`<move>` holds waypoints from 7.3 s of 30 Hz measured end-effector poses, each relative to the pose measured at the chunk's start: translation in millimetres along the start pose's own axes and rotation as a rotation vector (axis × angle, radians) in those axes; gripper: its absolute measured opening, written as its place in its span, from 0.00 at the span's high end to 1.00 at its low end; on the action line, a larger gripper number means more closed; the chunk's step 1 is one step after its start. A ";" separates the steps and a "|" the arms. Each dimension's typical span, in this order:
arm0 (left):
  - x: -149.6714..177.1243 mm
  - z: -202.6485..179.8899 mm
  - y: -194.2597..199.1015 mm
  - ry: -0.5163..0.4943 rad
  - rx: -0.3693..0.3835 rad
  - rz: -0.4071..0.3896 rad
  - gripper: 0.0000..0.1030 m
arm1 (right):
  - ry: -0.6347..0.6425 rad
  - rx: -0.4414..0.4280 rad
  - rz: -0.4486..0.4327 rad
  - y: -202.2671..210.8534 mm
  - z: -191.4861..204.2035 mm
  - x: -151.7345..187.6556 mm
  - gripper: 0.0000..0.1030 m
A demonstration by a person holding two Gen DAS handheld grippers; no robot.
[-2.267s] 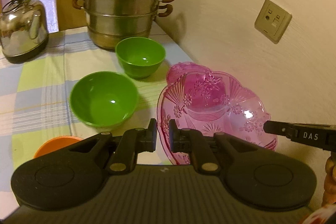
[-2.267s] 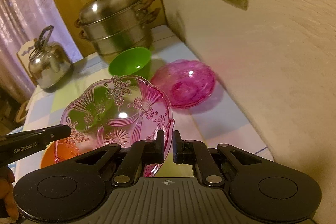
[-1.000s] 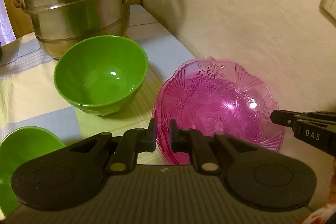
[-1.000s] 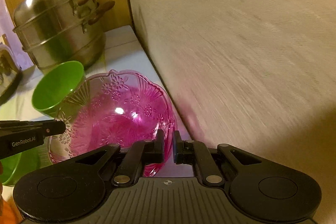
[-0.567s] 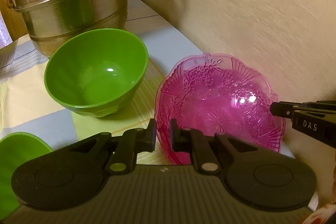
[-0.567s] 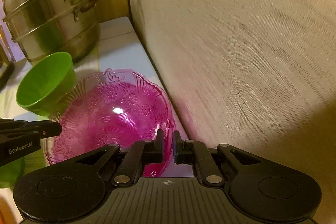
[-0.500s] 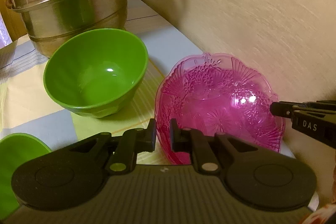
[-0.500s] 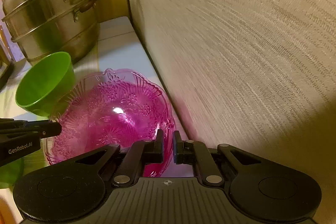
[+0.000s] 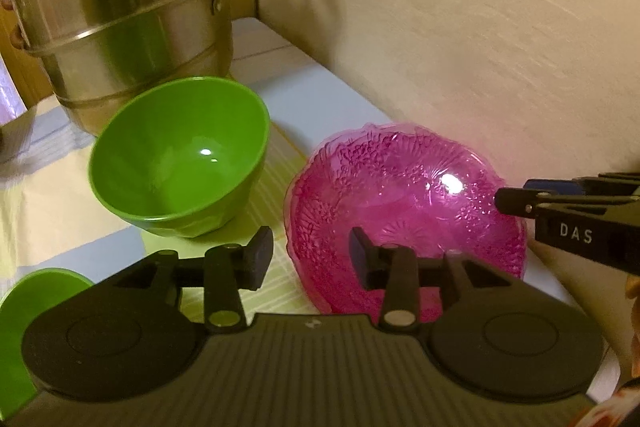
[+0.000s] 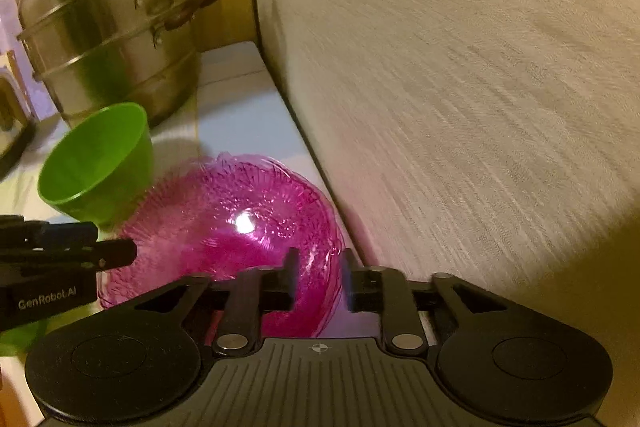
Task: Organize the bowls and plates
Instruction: 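Lower the pink plate onto the stack and open both tools, then withdraw both tools back from the pink plate stack, then move both tools to the orange bowl and close them on its rim, then lift the orange bowl with both tools and carry it over the larger green bowl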
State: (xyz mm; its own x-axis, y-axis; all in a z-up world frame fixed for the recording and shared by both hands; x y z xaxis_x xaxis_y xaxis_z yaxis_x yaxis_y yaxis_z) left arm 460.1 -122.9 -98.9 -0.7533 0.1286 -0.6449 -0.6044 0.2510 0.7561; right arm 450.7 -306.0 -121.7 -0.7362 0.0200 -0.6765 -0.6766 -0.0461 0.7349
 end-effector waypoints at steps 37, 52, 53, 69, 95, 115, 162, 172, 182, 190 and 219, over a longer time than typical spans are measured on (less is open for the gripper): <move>122.2 -27.9 236.1 0.176 -0.028 -0.139 0.21 | -0.120 -0.025 -0.032 241.4 20.7 102.6 0.27; 181.5 -20.1 292.9 0.233 -0.042 -0.082 0.19 | -0.071 -0.076 -0.026 288.3 52.1 145.8 0.26; 185.1 -20.2 296.9 0.232 -0.054 -0.086 0.19 | -0.067 -0.082 -0.028 290.4 54.5 147.6 0.26; 225.0 1.7 340.8 0.331 -0.107 -0.164 0.19 | -0.033 -0.125 -0.021 307.9 85.2 171.0 0.26; 237.9 28.8 347.1 0.371 -0.114 -0.161 0.19 | -0.012 -0.162 -0.001 303.6 106.9 178.3 0.26; 240.7 118.7 331.9 0.490 -0.191 -0.110 0.19 | 0.042 -0.254 0.045 259.9 170.8 154.8 0.26; 240.6 185.4 246.8 0.514 -0.140 -0.032 0.91 | 0.120 -0.367 0.214 155.3 265.4 157.8 0.88; 240.7 184.1 247.2 0.516 -0.143 -0.028 0.91 | 0.129 -0.369 0.214 155.6 264.5 157.1 0.88; 230.5 177.5 257.8 0.496 -0.147 -0.041 0.91 | 0.124 -0.375 0.198 164.7 259.4 154.3 0.88; 206.8 167.4 277.4 0.469 -0.148 -0.088 0.91 | 0.112 -0.387 0.153 183.9 252.0 136.1 0.88; 75.4 160.5 234.1 0.401 -0.073 -0.181 0.91 | 0.066 -0.342 0.027 164.6 210.3 16.3 0.88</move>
State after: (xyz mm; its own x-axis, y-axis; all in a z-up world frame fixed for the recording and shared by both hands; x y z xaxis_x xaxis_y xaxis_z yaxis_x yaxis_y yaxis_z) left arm 303.4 99.5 11.6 -0.6662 -0.2973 -0.6840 -0.7415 0.1653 0.6503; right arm 323.9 -103.3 -1.8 -0.7433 -0.0502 -0.6670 -0.6041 -0.3778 0.7017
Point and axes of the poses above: each gripper's, at about its wrist camera, not at the fingertips, and y roughly against the way its jaws point, z to its left, x to its underside, the point moved 4 cm from there along -y, roughly the way its jaws point, and after that the axes turned 6 degrees about x, right-handed, at the moved point
